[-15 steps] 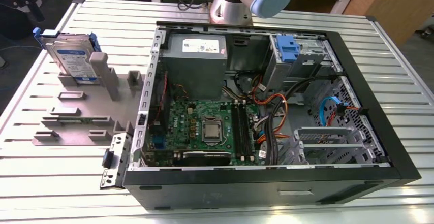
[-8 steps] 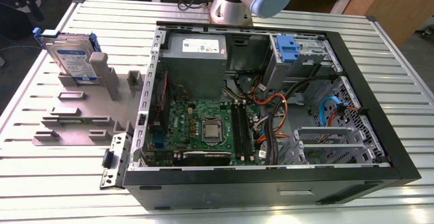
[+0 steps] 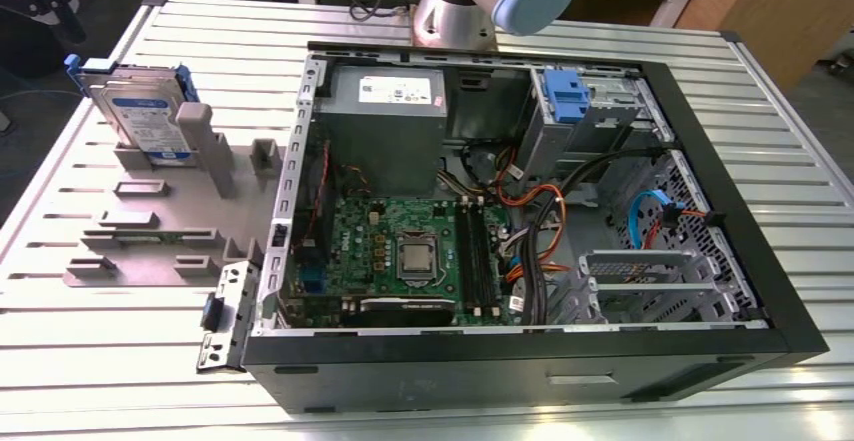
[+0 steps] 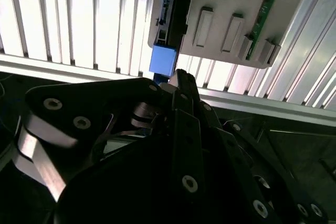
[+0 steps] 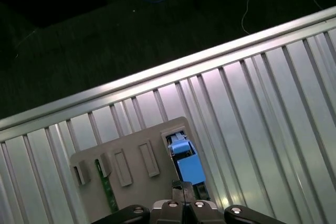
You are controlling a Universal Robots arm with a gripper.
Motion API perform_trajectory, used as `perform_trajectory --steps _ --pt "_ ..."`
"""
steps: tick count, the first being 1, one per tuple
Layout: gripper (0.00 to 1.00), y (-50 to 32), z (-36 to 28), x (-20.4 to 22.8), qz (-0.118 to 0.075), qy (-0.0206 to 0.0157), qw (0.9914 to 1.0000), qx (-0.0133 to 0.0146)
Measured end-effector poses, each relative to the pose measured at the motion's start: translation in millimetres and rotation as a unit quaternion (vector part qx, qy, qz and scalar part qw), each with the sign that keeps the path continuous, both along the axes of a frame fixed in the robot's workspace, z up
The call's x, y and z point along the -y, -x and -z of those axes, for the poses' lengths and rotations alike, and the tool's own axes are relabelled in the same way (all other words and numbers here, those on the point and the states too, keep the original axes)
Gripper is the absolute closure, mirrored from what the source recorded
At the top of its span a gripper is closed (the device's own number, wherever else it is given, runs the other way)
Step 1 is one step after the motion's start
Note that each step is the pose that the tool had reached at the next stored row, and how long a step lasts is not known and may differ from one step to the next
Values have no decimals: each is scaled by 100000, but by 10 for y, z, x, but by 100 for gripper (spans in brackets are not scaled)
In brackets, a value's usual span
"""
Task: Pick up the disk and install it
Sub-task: 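Pick up the disk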
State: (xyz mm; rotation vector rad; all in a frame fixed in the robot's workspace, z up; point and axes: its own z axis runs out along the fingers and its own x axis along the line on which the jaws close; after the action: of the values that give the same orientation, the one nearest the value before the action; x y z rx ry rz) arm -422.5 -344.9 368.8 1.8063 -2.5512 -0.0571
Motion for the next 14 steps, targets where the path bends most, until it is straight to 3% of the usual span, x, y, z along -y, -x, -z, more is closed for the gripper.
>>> perform_trajectory --steps 4,9,14 --pt "89 0 4 0 -2608 -1 99966 4" --pt "89 0 8 0 -6261 -3 99804 4" --pt "89 0 12 -12 -7449 -1 99722 1"
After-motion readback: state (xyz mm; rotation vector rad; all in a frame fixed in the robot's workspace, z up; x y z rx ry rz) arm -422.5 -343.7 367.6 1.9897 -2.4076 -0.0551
